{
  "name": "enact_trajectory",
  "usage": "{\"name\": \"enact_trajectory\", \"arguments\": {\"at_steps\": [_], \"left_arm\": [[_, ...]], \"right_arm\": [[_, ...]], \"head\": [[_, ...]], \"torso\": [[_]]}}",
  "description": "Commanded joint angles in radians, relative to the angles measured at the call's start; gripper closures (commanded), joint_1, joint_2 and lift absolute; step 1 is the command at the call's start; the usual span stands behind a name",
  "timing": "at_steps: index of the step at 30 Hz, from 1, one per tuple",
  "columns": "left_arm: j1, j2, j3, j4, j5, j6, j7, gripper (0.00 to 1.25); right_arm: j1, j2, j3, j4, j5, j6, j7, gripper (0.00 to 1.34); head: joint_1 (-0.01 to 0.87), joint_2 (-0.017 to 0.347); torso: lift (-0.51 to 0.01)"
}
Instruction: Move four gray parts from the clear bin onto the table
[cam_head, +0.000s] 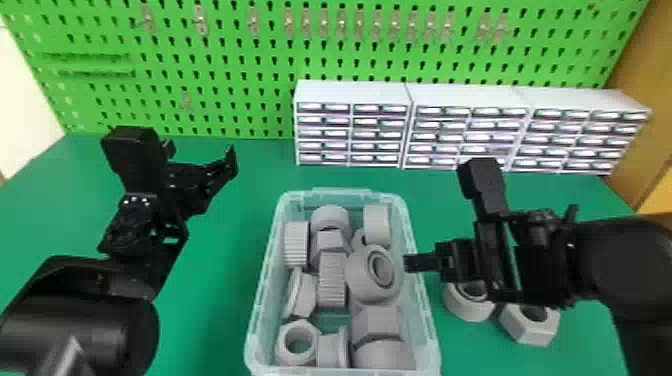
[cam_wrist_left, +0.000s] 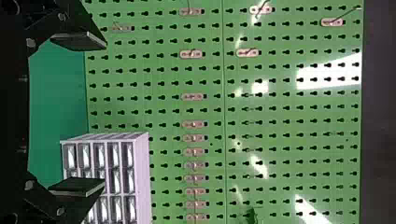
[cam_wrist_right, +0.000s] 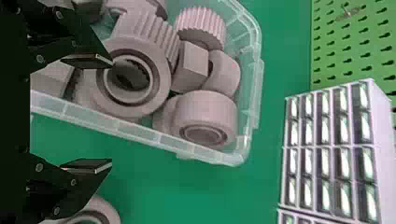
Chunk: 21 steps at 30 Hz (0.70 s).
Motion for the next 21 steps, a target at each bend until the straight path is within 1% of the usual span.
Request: {"name": "enact_trajectory", "arguments": {"at_steps": [1, 12, 17, 21], "left_arm": [[-0.002, 0.000, -0.001, 0.002, 0.000, 0.003, -0.004, 0.24], [-0.005, 0.000, -0.002, 0.005, 0.000, 0.003, -0.005, 0.24], [-0.006, 0.000, -0.002, 0.007, 0.001, 0.003, -0.008, 0.24], [-0.008, 0.000, -0.004, 0.009, 0.001, 0.003, -0.008, 0.24]], "right_arm": [[-0.030, -0.001, 0.025, 0.047, -0.041, 0.004, 0.000, 0.50], [-0.102, 0.000, 0.105, 0.101, -0.043, 0.004, 0.000, 0.50], [-0.131, -0.001, 0.146, 0.155, -0.075, 0.004, 0.000, 0.50], [-0.148, 0.000, 0.175, 0.181, -0.078, 0.004, 0.000, 0.51]], "head": [[0.678, 0.034], [0.678, 0.034], [0.678, 0.034], [0.678, 0.034]], "torso": [[-0.050], [-0.050], [-0.050], [-0.050]]}}
